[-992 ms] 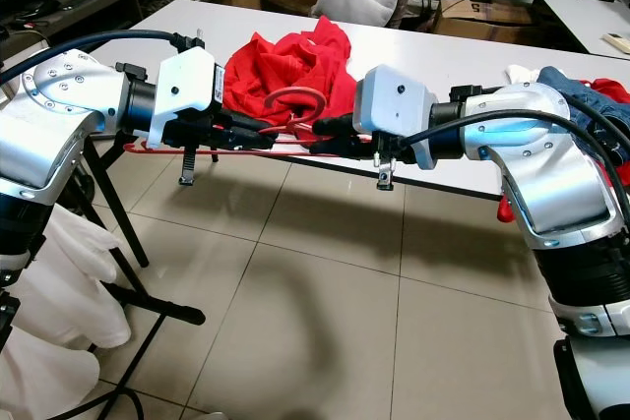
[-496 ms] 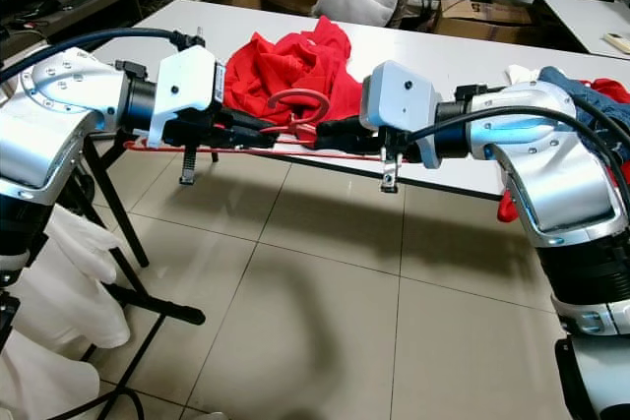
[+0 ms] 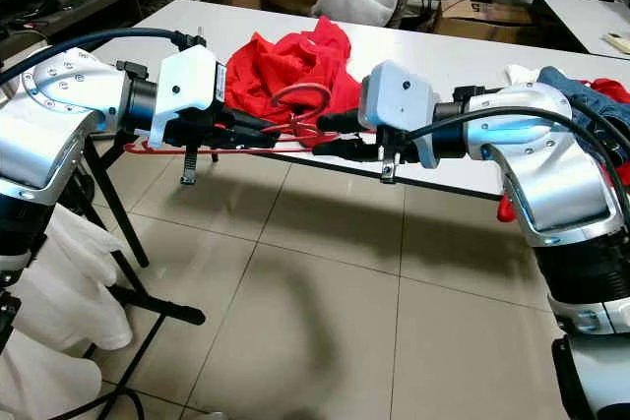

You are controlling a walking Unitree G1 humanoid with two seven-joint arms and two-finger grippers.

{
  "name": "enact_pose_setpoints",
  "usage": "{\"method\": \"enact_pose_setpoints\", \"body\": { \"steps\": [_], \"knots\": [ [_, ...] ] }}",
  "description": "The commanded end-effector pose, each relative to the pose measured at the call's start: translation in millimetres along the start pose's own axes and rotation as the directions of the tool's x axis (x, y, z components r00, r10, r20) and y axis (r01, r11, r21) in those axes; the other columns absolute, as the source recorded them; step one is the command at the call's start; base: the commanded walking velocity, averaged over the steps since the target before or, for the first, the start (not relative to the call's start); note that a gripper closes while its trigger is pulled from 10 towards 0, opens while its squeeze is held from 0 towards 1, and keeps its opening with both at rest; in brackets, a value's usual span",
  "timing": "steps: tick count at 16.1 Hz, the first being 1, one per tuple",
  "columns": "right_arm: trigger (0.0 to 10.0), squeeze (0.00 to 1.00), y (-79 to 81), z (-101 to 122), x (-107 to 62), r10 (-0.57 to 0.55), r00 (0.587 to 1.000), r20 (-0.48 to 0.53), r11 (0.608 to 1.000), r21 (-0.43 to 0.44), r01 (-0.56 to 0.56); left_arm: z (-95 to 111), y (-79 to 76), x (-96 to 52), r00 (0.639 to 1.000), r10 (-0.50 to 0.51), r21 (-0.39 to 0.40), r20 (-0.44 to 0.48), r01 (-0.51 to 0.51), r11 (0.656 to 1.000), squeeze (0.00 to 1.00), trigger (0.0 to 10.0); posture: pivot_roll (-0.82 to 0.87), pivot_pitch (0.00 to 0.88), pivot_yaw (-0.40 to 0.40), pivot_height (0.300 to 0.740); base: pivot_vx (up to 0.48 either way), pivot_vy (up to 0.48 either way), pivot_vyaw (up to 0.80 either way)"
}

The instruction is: Hang hanger

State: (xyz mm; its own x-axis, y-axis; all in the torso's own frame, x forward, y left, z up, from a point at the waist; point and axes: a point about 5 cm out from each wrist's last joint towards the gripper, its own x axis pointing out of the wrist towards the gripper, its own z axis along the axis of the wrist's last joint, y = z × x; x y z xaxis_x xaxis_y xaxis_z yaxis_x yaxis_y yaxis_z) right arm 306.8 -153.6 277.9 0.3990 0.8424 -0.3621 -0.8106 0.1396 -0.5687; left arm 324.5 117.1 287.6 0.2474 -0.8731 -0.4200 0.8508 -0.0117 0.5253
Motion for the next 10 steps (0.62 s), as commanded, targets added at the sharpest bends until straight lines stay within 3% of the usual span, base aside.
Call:
{"method": "enact_pose_setpoints", "body": {
  "steps": [1,3,10],
  "knots": [
    [10.0,1.00,-3.4,-13.9,3.8,-0.042,0.996,-0.081,0.999,0.022,0.044,28.7,0.0,-3.4,0.996,-0.025,0.119,0.084,0.014,0.993,0.00,0.0,-0.09,0.000,-0.021,0.740,0.000,0.000,0.00],
    [10.0,0.00,-7.1,-11.7,3.9,-0.070,0.995,-0.068,0.997,0.012,0.071,26.2,-0.7,-3.5,0.997,-0.026,0.119,0.069,0.018,0.993,0.00,0.0,-0.09,0.000,-0.020,0.740,0.000,0.000,0.00],
    [10.0,0.00,-4.9,-12.7,6.3,-0.058,0.997,-0.044,0.998,0.017,0.058,28.7,1.4,-3.9,0.997,-0.016,0.135,0.070,0.007,0.991,0.00,0.0,-0.09,0.000,-0.016,0.740,0.000,0.000,0.00]
  ]
}}
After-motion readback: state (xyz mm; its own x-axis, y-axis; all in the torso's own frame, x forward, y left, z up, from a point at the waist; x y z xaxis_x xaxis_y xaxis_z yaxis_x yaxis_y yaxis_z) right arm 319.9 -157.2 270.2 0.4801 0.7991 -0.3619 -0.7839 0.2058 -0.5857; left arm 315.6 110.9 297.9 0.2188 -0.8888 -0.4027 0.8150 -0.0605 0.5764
